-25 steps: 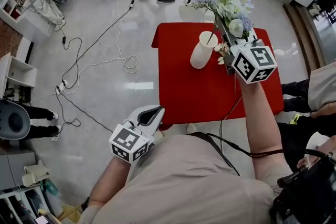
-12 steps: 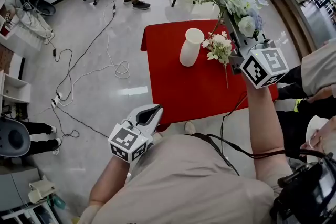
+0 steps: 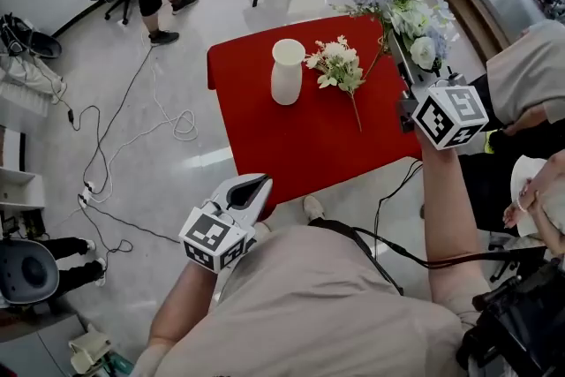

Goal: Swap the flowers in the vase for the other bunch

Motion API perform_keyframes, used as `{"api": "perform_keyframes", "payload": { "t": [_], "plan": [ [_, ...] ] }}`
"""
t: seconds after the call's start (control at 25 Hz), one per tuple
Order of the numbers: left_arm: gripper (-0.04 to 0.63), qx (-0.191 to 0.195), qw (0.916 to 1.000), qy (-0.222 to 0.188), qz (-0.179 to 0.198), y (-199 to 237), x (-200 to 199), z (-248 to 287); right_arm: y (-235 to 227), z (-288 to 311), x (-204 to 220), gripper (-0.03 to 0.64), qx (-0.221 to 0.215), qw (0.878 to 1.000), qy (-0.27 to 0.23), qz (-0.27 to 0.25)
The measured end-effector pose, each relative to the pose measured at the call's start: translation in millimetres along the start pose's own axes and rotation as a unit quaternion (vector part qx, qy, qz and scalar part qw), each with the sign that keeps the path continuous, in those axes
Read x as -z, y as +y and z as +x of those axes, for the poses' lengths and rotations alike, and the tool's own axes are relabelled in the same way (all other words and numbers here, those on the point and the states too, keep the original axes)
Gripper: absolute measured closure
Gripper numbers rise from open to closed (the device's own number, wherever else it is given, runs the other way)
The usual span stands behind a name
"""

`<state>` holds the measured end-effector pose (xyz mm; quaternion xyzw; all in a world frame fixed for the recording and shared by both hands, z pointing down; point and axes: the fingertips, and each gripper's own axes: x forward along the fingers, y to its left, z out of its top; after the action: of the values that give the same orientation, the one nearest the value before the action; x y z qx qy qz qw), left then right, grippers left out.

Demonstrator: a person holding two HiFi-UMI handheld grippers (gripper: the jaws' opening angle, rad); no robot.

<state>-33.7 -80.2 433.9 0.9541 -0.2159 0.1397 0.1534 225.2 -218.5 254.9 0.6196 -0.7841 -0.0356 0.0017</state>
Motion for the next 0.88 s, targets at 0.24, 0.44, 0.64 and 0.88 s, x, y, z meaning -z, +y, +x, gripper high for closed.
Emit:
{"api": "perform_keyframes", "payload": {
  "t": [0.24, 0.44, 0.64, 0.88],
  "plan": [
    [0.588, 0.027, 0.9996, 0.009, 0.008, -16, -8, 25, -50, -32, 40, 0.523, 0.044, 0.998, 0.053, 0.0],
    [0.588, 0.037, 0.9991, 0.015, 0.012, -25, -15, 42, -91, -50, 81, 0.525, 0.076, 0.992, 0.102, 0.017],
    [0.588, 0.035, 0.9991, 0.021, 0.013, -29, -21, 59, -126, -57, 124, 0.525, 0.095, 0.984, 0.151, 0.027],
    [0.588, 0.023, 0.9994, 0.025, 0.008, -31, -26, 78, -163, -58, 172, 0.525, 0.105, 0.973, 0.202, 0.037]
  ]
}}
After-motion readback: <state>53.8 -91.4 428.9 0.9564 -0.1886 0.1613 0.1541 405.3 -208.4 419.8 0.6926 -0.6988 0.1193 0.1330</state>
